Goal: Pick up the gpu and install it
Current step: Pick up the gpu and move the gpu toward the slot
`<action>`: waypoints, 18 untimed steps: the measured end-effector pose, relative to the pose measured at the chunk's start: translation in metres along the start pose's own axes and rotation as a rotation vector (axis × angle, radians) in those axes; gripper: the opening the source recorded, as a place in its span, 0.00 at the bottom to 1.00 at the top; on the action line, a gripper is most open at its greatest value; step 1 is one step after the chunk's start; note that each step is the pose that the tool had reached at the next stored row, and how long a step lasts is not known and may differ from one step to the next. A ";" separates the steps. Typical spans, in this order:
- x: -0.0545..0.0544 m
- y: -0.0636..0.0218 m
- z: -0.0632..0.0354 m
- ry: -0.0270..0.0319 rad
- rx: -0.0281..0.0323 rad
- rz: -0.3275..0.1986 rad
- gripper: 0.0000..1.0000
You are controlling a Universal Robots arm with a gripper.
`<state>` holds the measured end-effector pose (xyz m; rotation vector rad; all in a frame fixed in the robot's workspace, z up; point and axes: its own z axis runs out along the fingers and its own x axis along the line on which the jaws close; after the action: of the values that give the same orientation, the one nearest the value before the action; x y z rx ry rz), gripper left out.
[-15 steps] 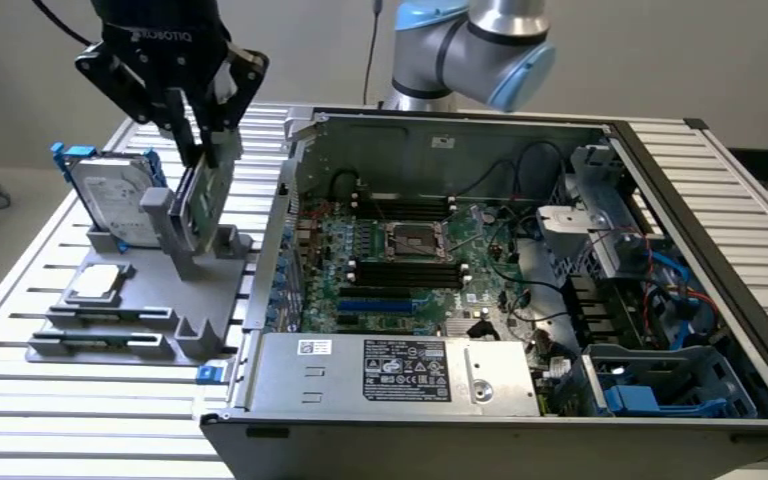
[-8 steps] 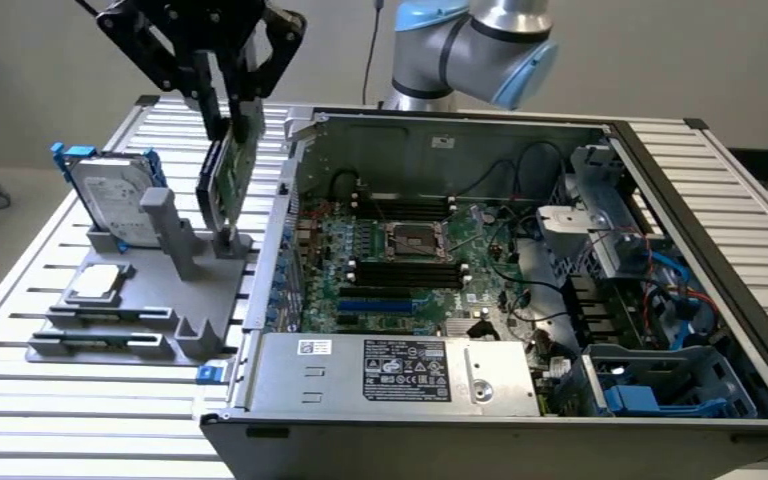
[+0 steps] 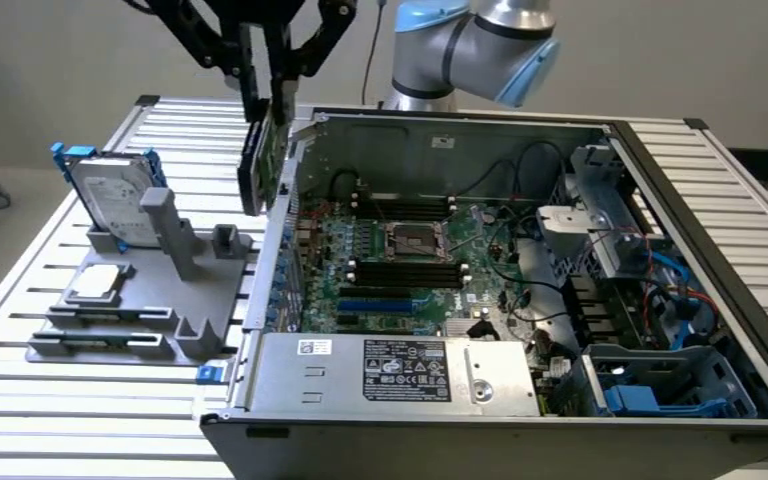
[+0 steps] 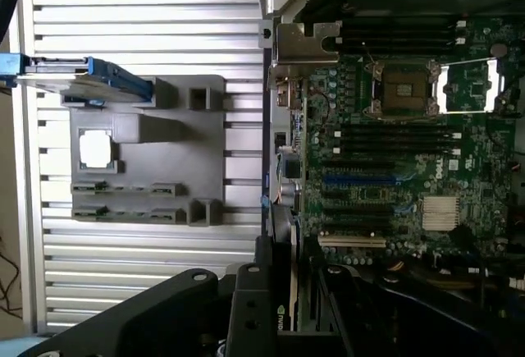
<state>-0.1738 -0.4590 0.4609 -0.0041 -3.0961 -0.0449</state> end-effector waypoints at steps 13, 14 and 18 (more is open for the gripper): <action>-0.060 -0.0003 0.0133 0.0044 0.0003 0.000 0.26; -0.064 -0.0002 0.0149 0.0044 0.0005 0.000 0.26; -0.083 0.0002 0.0213 0.0044 0.0011 0.000 0.26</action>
<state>-0.0919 -0.4584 0.4358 -0.0042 -3.0918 -0.0432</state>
